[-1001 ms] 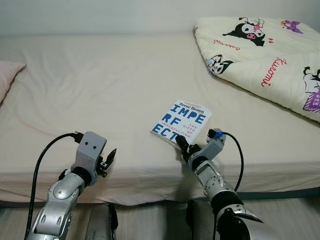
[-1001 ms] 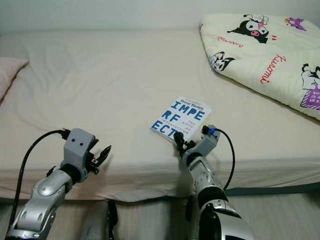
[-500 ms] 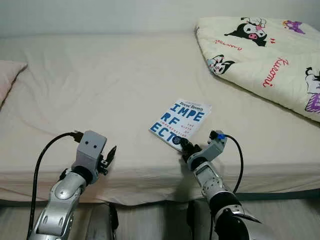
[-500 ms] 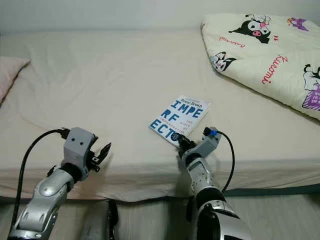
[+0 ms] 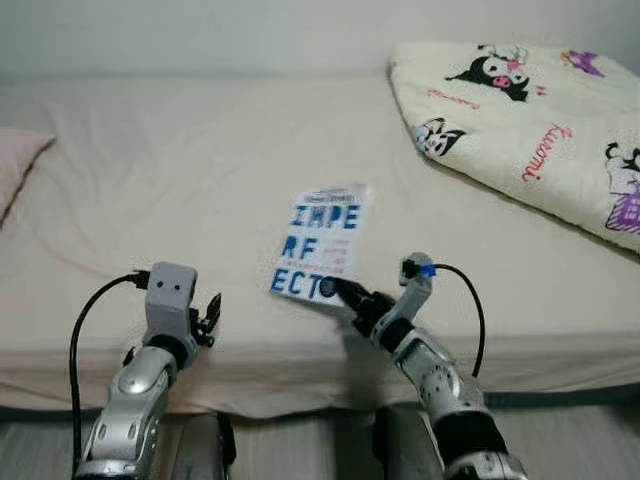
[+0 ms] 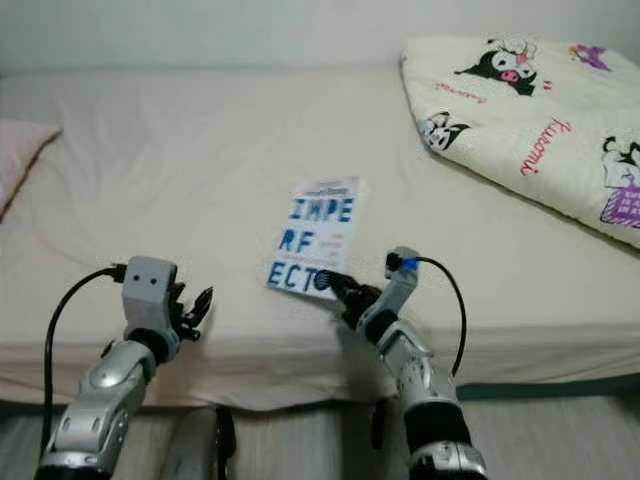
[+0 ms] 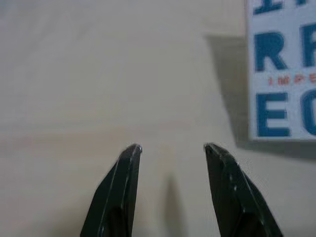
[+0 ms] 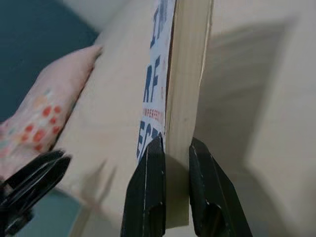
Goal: Clean up the room
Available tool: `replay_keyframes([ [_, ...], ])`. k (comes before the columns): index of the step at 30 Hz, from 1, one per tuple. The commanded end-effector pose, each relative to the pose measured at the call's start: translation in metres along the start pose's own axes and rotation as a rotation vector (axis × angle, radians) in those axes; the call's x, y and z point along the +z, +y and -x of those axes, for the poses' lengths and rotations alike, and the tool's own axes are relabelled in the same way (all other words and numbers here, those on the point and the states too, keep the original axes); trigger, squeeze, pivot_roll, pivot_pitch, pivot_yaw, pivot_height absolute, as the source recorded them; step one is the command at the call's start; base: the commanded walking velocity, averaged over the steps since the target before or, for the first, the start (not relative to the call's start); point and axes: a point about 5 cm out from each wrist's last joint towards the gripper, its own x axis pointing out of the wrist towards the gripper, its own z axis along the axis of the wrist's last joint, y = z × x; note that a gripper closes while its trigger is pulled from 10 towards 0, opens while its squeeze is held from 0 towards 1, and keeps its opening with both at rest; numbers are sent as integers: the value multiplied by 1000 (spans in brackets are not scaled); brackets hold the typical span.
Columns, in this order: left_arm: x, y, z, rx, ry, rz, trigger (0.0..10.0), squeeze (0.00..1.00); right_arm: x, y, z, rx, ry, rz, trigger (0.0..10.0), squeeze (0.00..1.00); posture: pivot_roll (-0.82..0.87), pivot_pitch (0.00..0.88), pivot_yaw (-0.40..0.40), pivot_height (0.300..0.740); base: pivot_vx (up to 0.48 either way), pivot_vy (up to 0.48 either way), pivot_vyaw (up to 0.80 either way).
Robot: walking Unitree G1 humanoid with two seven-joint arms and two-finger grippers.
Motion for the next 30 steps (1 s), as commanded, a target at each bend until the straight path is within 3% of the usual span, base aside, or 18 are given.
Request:
replay_keyframes([
  [1, -9, 6, 1, 51, 25, 55, 10000, 0, 11, -1, 7, -14, -22, 84, 10000, 0, 43, 55, -35, 561, 0, 0, 0],
  [7, -9, 8, -3, 111, 14, 89, 10000, 0, 22, -11, 17, -144, -91, 215, 10000, 0, 30, 37, -29, 561, 0, 0, 0],
  [15, -1, -7, -10, 105, -43, 105, 10000, 0, 27, -14, 26, -308, -116, 370, 10000, 0, 15, 13, -33, 571, 0, 0, 0],
  [24, 1, -32, -11, 41, -79, 88, 10000, 0, 16, -9, 29, -365, -103, 412, 10000, 0, 16, 0, -42, 601, 0, 0, 0],
  [30, 1, -36, -12, 39, -91, 93, 10000, 0, 14, -7, 29, -373, -103, 427, 10000, 0, 18, 0, -45, 631, 0, 0, 0],
])
